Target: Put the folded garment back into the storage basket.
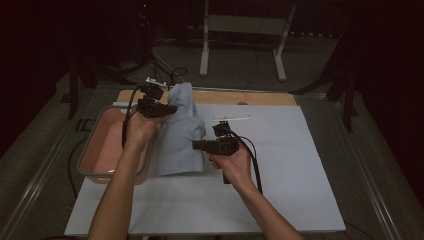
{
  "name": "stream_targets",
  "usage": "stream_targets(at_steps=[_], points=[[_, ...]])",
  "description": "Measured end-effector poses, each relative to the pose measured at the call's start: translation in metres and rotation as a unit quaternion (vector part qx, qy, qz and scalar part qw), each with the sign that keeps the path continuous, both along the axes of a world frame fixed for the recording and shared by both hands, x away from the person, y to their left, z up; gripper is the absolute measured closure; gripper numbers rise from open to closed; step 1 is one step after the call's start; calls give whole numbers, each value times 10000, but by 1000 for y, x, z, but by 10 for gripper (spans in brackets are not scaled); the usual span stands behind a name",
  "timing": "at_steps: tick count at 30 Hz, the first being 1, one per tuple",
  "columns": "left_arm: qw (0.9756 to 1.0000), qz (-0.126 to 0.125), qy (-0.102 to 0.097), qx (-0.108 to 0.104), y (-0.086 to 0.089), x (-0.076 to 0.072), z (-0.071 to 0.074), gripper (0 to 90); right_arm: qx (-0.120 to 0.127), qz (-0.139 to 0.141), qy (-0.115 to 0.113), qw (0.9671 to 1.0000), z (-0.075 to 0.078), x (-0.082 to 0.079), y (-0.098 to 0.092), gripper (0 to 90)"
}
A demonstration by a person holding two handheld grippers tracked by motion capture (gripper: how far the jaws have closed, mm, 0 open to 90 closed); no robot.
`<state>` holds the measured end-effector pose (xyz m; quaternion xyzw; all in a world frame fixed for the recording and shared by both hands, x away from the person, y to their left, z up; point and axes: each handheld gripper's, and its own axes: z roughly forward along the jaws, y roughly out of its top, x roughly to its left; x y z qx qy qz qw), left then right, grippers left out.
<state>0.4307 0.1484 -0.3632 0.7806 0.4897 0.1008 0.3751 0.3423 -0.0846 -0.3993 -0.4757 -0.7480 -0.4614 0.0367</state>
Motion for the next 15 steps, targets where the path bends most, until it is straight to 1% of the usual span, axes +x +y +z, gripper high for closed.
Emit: stream_targets(at_steps=[6,15], points=[[10000,27,-28,15,4,-1,3,871,70,0,6,10000,1,2,0,847],[10000,62,-61,33,9,-1,7,871,178,34,84,9998,3,3,4,846]])
